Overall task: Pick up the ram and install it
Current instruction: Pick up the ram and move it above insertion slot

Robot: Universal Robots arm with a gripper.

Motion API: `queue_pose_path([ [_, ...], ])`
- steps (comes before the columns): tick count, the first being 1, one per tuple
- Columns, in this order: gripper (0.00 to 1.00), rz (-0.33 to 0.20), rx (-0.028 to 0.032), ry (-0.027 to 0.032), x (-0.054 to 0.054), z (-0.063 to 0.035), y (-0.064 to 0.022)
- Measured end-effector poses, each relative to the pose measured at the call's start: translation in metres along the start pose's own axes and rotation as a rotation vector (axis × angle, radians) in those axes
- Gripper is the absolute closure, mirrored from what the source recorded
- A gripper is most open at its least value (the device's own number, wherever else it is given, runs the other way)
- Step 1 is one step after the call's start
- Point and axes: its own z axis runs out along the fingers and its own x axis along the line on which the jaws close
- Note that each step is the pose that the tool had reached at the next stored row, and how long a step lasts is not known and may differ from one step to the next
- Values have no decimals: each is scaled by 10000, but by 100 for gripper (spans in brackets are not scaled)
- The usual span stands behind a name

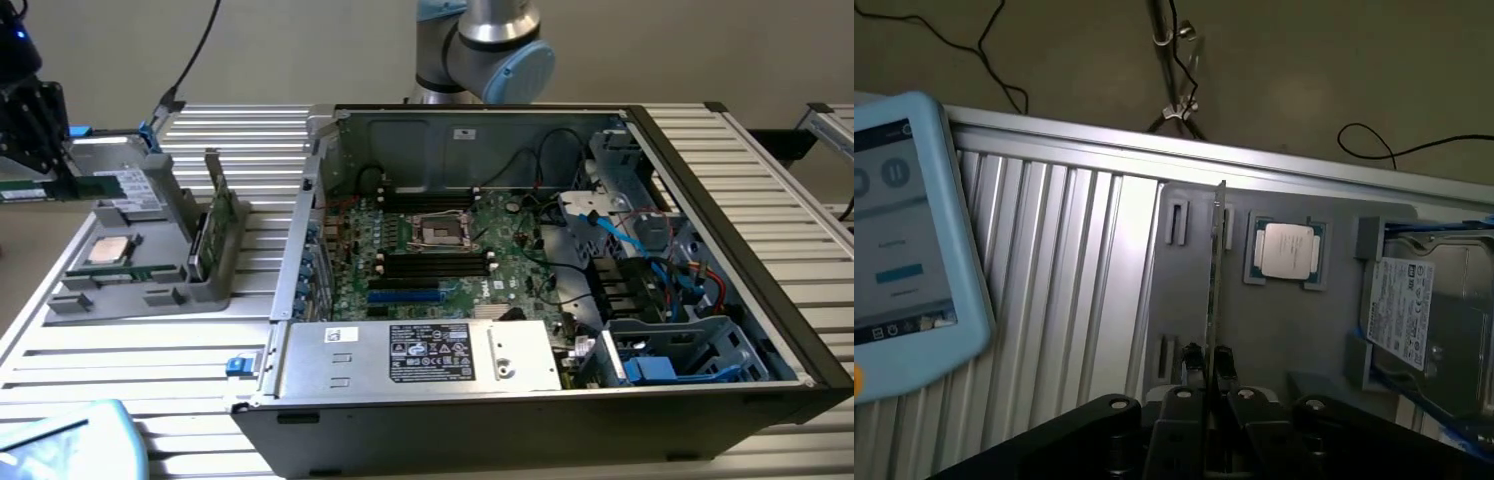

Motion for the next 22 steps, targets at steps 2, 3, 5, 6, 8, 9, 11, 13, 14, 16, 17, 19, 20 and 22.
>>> queue_pose_path([
  [2,86,0,-2,0,-12,-49,-14],
  [3,86,-1,0,-1,-16,-69,-27],
  [5,86,-1,-8,0,-22,-108,-54],
  [6,86,-2,-12,-1,-22,-136,-77],
  [8,86,-1,-22,-2,-21,-178,-114],
  [9,86,-2,-27,-3,-20,-197,-133],
  [11,86,-4,-49,-7,-16,-228,-179],
  [13,86,-5,-75,-11,-12,-247,-228],
  [14,86,-5,-90,-13,-8,-256,-254],
  [16,86,-7,-121,-18,0,-271,-311],
  [17,86,-8,-136,-20,4,-278,-339],
  [19,86,-10,-167,-24,12,-294,-397],
  [20,86,-12,-184,-26,16,-301,-425],
  [22,86,-14,-214,-32,24,-315,-481],
])
